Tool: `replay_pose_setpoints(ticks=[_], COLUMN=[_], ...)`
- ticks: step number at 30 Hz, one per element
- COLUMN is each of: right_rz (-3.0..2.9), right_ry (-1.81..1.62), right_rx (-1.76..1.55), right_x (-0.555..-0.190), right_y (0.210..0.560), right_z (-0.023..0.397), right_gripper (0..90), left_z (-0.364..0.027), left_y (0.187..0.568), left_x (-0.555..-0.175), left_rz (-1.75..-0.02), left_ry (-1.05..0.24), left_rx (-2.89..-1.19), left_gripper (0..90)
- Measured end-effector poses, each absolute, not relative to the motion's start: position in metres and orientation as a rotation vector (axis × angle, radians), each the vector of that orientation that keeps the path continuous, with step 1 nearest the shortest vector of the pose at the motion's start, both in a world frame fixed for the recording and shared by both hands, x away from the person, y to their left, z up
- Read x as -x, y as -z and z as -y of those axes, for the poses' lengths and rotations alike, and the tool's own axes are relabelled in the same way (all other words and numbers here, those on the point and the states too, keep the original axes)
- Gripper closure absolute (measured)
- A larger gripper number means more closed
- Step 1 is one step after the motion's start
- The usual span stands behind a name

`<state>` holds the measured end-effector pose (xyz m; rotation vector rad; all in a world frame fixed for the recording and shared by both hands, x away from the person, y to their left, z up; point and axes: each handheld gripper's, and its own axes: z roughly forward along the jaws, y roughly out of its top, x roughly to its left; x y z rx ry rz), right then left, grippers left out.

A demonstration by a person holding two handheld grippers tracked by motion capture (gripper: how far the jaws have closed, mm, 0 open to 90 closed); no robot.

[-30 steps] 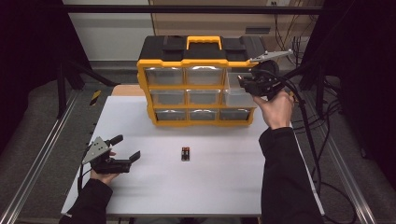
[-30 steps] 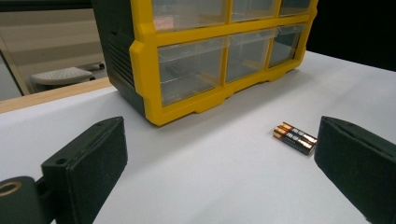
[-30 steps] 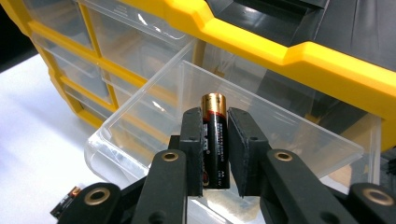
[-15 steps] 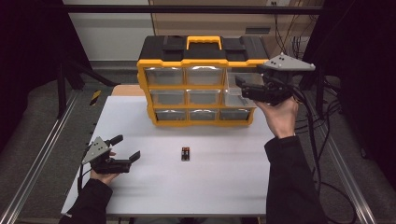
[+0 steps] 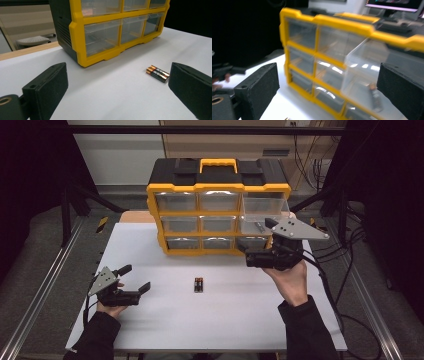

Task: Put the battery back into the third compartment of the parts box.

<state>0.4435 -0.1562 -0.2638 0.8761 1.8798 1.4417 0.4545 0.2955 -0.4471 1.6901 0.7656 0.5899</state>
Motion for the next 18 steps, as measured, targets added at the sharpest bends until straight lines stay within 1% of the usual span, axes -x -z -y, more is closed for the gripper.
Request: replay_pose_setpoints(ticks=[2,3,7,18], right_rz=[-1.904,-1.904,-1.923,-2.005], right_ry=[-1.44,-1.44,-1.446,-1.384], right_rx=[-0.889,-0.889,-0.914,-0.955], right_x=[-0.442,-0.442,-0.442,-0.453], right_y=[0.278,0.278,0.298,0.346], right_z=[0.15,0.15,0.14,0.112], right_gripper=[2.6,2.6,1.8,1.4], left_z=[-0.296,-0.296,-0.296,-0.296], left_y=[0.447,0.447,0.447,0.447], left_x=[-0.455,-0.455,-0.455,-0.455], left_rz=[-0.767,-0.766,-0.766,-0.766], left_ry=[-0.59,-0.591,-0.589,-0.59], left_rx=[-1.69,-1.692,-1.688,-1.691], left_gripper=[2.0,2.0,2.0,2.0])
